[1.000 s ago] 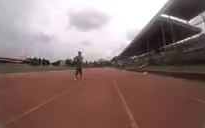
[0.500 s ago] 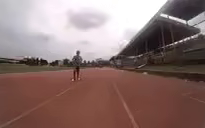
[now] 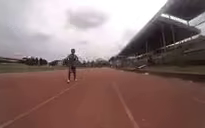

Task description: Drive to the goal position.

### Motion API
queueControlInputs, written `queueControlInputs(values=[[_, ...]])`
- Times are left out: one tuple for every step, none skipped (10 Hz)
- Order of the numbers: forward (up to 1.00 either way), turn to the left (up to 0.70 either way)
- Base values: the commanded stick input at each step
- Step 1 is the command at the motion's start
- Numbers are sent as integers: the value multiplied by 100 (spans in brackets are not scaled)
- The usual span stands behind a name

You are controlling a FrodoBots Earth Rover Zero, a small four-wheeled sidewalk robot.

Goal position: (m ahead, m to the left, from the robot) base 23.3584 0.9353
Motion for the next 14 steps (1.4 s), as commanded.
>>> queueControlInputs(values=[[70, 0], [70, 0], [70, 0], [70, 0], [70, 0], [70, 0], [70, 0], [70, 0], [70, 0], [70, 0], [70, 0], [70, 0], [70, 0], [70, 0]])
